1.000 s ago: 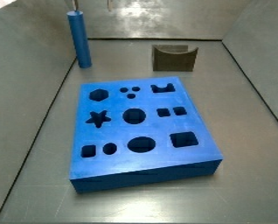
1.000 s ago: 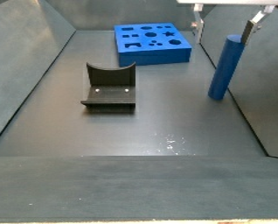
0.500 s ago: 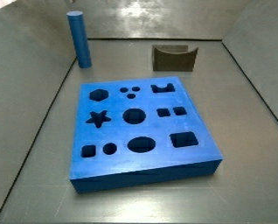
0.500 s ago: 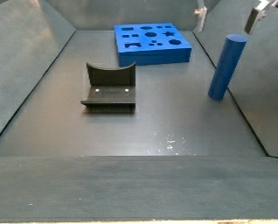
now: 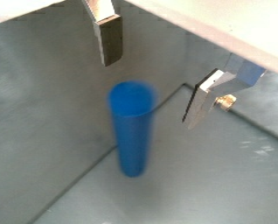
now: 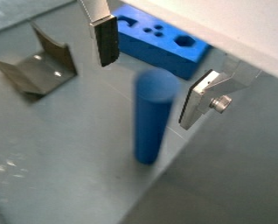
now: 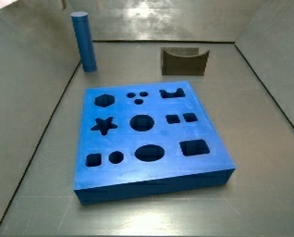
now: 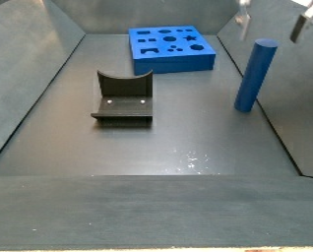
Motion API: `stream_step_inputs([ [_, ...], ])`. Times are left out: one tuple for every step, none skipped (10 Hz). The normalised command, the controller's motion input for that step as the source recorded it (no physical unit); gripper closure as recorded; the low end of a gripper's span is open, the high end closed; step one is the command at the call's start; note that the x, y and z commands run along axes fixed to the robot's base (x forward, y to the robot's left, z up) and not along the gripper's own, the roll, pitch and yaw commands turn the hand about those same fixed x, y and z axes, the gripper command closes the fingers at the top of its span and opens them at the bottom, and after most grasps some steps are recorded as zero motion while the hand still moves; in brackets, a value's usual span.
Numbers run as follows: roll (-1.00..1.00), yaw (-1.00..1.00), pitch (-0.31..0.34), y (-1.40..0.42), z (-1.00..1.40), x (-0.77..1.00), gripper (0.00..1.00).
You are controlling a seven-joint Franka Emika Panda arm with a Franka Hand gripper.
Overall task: Pick up the round object. Move up. Move to above the board. Insert the round object.
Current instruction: Pick up the round object.
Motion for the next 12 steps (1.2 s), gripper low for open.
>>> stream_step_inputs([
  [0.0,0.0,-0.006,0.0,0.0,0.0,0.0],
  [0.0,0.0,-0.009,0.0,-0.33,0.0,0.0],
  [0.0,0.04,-0.257,0.0,-1.0,-0.12,0.0],
  [0.0,0.04,-0.277,0.0,-0.99,-0.07,0.0],
  [-0.02,0.0,-0.057,0.0,-0.22,0.0,0.0],
  [-0.03,0.0,-0.037,0.0,-0.2,-0.01,0.0],
  [0.0,0.0,-0.317,0.01,-0.95,-0.04,0.0],
  [0.0,0.0,-0.191,0.05,-0.67,-0.03,0.0],
  [0.0,0.0,0.0,0.0,0.0,0.0,1.0],
  [0.0,0.0,0.0,0.0,0.0,0.0,1.0],
  [0.0,0.0,0.0,0.0,0.0,0.0,1.0],
  [0.0,0.0,0.0,0.0,0.0,0.0,1.0],
])
